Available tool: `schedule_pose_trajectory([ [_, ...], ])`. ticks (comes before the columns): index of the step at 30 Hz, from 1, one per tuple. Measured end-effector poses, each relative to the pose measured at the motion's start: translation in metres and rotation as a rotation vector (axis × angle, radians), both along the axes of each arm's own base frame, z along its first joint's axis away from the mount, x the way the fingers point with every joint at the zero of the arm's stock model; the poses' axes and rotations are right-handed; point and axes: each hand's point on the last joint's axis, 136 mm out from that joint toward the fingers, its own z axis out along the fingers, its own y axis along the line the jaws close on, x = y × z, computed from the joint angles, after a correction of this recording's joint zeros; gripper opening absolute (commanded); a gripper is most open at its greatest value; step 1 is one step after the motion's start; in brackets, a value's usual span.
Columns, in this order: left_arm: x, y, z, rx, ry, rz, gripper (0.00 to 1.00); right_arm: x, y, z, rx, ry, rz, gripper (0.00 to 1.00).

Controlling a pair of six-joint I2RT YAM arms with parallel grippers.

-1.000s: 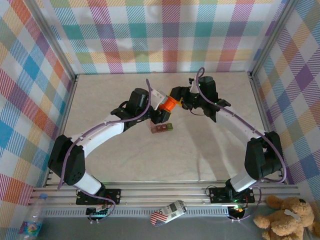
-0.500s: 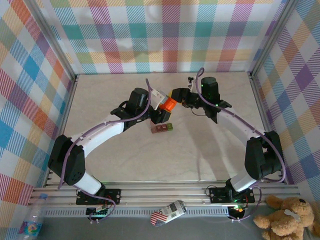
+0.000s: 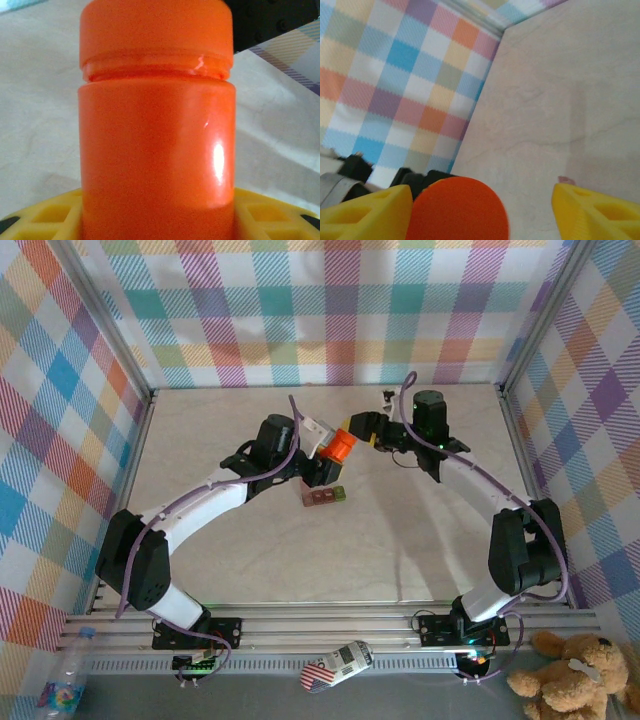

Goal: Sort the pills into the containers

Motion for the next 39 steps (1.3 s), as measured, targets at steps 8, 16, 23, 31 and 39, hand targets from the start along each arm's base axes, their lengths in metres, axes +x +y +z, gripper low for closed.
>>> schedule_pose_trajectory([
  [8, 0.018, 0.012, -0.007, 0.131, -0.113, 0.118, 0.00, 0.006, -0.020, -0.005, 0.021, 0.186, -0.203, 0.77],
  [16, 0.021, 0.011, -0.011, 0.173, -0.144, 0.136, 0.00, -0.002, -0.007, -0.009, 0.006, 0.235, -0.217, 0.77],
  [23, 0.021, 0.010, -0.011, 0.173, -0.148, 0.133, 0.00, -0.004, 0.008, -0.007, 0.005, 0.236, -0.198, 0.75],
  [31, 0.020, 0.009, -0.010, 0.171, -0.151, 0.132, 0.00, 0.000, 0.018, -0.015, -0.005, 0.254, -0.184, 0.72],
  [39, 0.020, 0.009, -0.012, 0.175, -0.148, 0.132, 0.00, 0.005, 0.024, -0.009, 0.008, 0.242, -0.175, 0.48],
])
